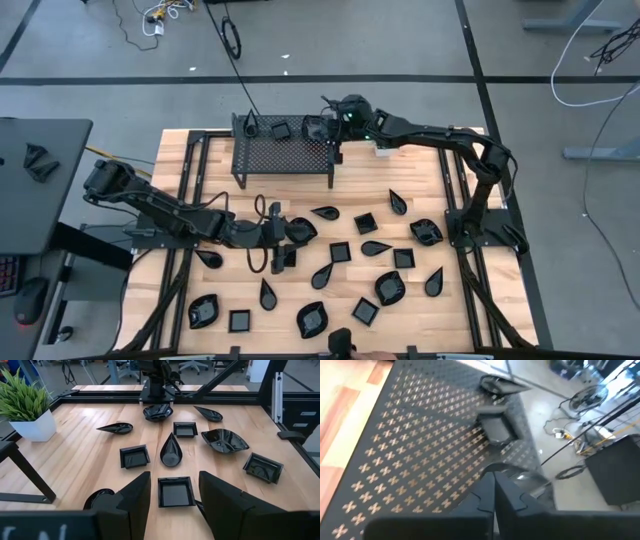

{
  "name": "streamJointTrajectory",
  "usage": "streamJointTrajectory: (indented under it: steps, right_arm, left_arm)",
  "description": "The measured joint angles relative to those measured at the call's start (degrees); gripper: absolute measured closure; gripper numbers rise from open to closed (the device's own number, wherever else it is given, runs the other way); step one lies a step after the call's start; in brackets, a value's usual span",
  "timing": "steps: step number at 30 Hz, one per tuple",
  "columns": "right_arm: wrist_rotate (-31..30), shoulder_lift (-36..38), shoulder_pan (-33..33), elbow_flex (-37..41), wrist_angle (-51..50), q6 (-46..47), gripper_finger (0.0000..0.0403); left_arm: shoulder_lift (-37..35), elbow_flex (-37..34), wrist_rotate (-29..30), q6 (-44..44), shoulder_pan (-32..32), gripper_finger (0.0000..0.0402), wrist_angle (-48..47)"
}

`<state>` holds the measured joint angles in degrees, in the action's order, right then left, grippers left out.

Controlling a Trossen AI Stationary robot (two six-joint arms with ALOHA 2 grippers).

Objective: Pick & Place Mini shaped plates
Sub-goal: Stack the black leaf-shaped plate on top of the leaf-shaped plate on the shelf

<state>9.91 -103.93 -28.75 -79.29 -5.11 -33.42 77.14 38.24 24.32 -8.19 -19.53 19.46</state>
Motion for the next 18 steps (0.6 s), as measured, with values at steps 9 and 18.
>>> streamJointTrajectory:
  steps: [9, 18]
  right_arm:
    - [-14.94, 3.62, 0.06, -0.02, -2.69, 16.36, 0.0392]
    - [-16.59, 1.67, -3.12, 0.11, -9.38, 28.48, 0.0397]
  left_arm:
    - [0.0, 0.0, 0.02, -0.15, 0.0, 0.023, 0.0]
    - [0.0, 0.0, 0.02, -0.15, 0.12, 0.023, 0.0]
